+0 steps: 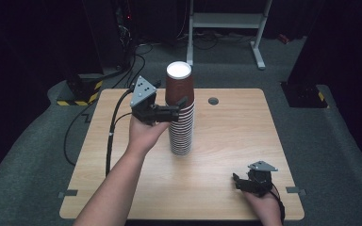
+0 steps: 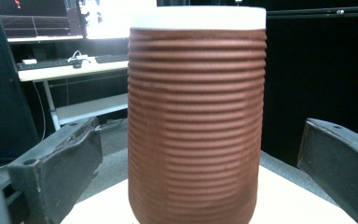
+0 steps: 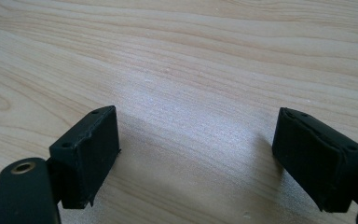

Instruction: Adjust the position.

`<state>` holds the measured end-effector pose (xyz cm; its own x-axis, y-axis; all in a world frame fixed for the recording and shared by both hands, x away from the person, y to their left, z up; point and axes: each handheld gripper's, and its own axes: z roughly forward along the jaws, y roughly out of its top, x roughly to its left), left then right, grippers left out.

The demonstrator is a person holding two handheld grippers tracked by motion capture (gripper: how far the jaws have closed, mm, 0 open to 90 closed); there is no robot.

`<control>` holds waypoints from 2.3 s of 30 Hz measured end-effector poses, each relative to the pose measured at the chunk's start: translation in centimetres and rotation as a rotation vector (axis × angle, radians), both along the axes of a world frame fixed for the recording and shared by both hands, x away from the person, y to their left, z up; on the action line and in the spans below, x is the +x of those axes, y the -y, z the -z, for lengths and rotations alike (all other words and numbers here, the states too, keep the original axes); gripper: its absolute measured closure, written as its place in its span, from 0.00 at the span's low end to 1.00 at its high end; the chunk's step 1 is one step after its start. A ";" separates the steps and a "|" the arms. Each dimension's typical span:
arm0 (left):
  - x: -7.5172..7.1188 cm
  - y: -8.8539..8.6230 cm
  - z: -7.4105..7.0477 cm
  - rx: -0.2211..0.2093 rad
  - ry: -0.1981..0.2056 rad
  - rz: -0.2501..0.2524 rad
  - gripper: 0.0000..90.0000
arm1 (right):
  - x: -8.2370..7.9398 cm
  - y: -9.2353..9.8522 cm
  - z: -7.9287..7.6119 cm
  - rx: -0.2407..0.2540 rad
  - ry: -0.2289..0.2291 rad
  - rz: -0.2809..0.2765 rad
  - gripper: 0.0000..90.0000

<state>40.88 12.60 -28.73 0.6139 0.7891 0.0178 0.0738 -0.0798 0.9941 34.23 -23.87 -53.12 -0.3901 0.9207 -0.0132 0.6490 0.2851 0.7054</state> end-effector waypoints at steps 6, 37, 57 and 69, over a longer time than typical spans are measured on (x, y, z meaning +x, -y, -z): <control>0.7 0.4 -0.5 0.002 -0.002 -0.003 0.00 | 0.0 0.0 0.0 0.000 0.000 0.000 0.16; 3.0 1.9 -1.0 -0.013 -0.023 0.022 0.07 | -0.1 0.0 0.0 -0.001 -0.001 0.002 0.16; 2.9 1.7 -0.8 -0.010 -0.032 0.016 0.20 | -0.1 0.0 0.0 0.001 -0.001 0.001 0.16; 2.6 1.5 -1.3 -0.035 -0.005 0.013 0.20 | -0.1 0.0 0.0 0.001 -0.001 0.001 0.16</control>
<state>43.45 11.07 -27.44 0.6239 0.7814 -0.0128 0.0777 -0.0457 0.9959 34.16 -23.85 -53.11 -0.3894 0.9210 -0.0118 0.6499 0.2838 0.7050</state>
